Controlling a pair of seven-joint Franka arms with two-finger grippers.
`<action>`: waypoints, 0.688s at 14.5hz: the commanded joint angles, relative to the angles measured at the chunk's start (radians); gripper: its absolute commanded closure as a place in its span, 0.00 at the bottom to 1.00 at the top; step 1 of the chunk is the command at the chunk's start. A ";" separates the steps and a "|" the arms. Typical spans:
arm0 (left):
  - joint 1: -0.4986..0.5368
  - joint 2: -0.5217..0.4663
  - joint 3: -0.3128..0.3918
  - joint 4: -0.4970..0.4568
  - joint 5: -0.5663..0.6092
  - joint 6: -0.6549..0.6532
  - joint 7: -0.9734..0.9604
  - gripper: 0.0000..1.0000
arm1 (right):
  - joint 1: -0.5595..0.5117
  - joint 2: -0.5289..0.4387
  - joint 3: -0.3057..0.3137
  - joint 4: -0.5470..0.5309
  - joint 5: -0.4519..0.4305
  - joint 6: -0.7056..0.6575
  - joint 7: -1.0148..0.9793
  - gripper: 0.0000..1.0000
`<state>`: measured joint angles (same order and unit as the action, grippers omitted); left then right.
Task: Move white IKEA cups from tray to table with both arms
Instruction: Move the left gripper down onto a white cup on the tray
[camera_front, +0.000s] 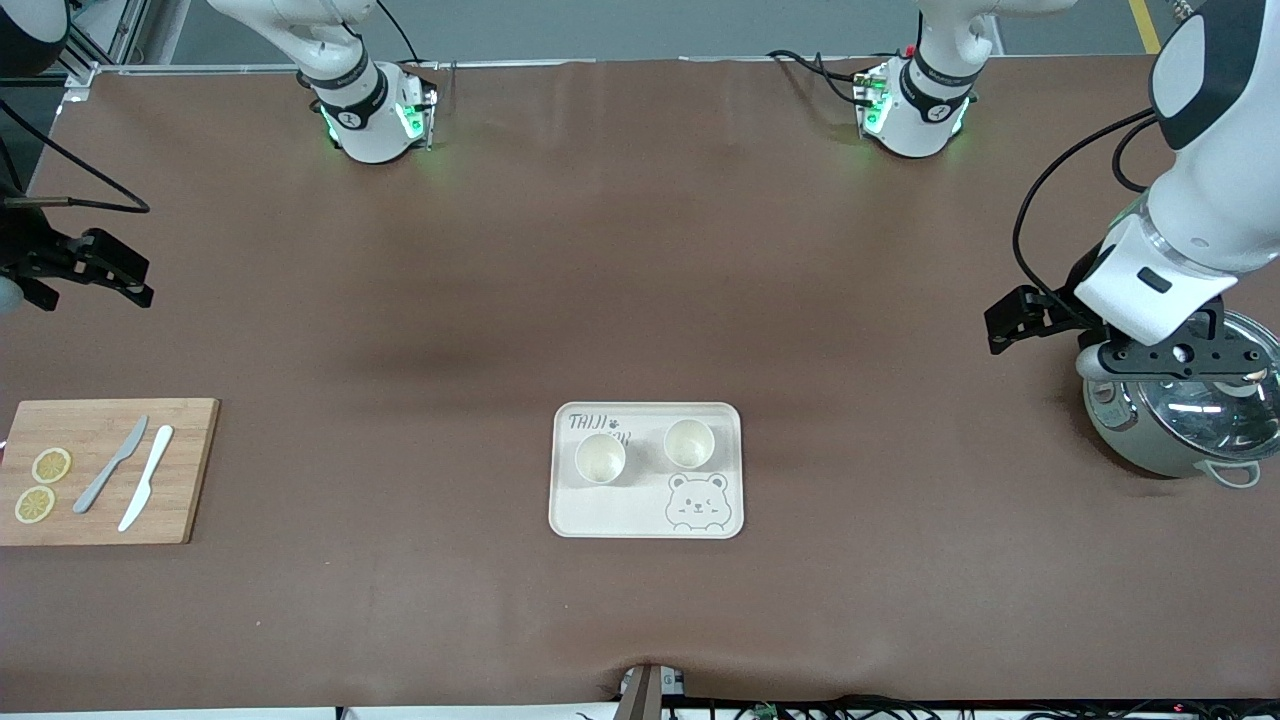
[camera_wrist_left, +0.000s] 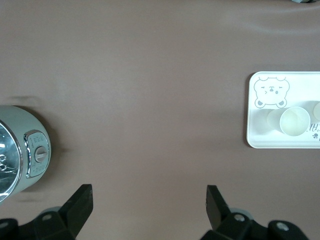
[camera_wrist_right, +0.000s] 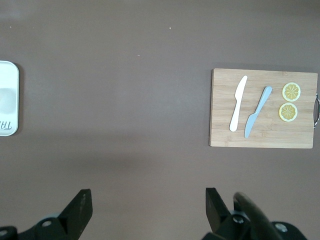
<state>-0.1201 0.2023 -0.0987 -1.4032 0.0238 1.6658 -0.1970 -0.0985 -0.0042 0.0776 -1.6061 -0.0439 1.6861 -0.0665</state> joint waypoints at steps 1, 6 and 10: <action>0.002 -0.020 -0.001 -0.017 -0.005 -0.006 -0.015 0.00 | -0.013 0.000 0.008 -0.001 -0.010 0.004 -0.010 0.00; -0.009 -0.014 -0.003 -0.019 -0.011 -0.001 -0.033 0.00 | -0.013 0.001 0.008 -0.001 -0.011 0.004 -0.010 0.00; -0.110 0.112 -0.007 0.044 -0.004 0.018 -0.153 0.00 | -0.012 0.007 0.008 0.000 -0.011 0.006 -0.010 0.00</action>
<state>-0.1669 0.2279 -0.1038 -1.4148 0.0235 1.6701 -0.2890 -0.0987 -0.0023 0.0774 -1.6076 -0.0439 1.6861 -0.0665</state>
